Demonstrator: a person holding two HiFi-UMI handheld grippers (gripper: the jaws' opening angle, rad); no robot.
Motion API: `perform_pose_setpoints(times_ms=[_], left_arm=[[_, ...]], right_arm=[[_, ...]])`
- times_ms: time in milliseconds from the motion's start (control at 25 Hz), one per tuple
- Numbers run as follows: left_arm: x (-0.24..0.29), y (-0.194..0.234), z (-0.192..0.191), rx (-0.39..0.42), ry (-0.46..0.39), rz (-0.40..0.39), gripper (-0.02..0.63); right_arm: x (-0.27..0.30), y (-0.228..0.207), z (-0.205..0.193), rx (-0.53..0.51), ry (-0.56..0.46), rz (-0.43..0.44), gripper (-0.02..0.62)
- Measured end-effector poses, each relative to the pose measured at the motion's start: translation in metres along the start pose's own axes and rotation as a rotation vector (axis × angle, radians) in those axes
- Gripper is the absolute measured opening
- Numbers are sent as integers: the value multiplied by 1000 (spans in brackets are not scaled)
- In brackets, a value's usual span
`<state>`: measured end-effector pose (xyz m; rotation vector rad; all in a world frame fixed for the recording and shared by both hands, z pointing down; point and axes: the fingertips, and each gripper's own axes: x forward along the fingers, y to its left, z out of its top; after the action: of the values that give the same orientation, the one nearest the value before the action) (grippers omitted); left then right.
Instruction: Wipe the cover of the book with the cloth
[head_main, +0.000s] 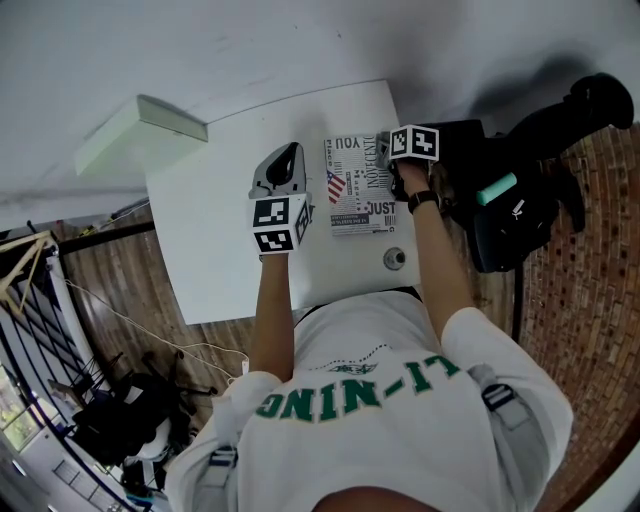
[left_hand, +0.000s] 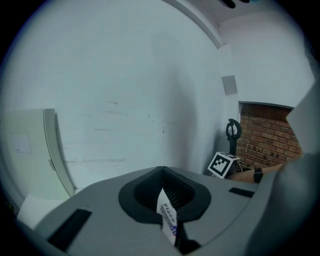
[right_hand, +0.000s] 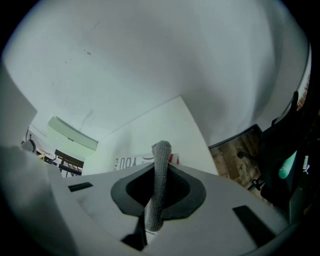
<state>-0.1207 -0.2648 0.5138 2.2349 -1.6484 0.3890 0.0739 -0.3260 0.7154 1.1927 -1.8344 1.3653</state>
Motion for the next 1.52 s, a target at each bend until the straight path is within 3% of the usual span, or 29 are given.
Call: perform_pose_setpoints(times_ms=[280,520,760,1160,1400,1520], left_arm=[[-14,9,-3,-4,2,35,14],[-23,17,-6,-9,5,59,14],[-20,14,-7,-12,5,50,14],[-2,-11,-7,4,9,-14,14],[-9,-11,-4,9,2,-8,14],[-17,-5,-3,6,-1,13,14]], right_arm=[[29,101,-30,-79,49,179,32],[54,135,-49,-130,96,194,32],[45,109,-44,-122,79,143,32],[-9,-4,-17,-13,-30,-18,31],[-13,-7,-17,-17,-39,-51,31],[-5,27,-23,3,-29,24,32]])
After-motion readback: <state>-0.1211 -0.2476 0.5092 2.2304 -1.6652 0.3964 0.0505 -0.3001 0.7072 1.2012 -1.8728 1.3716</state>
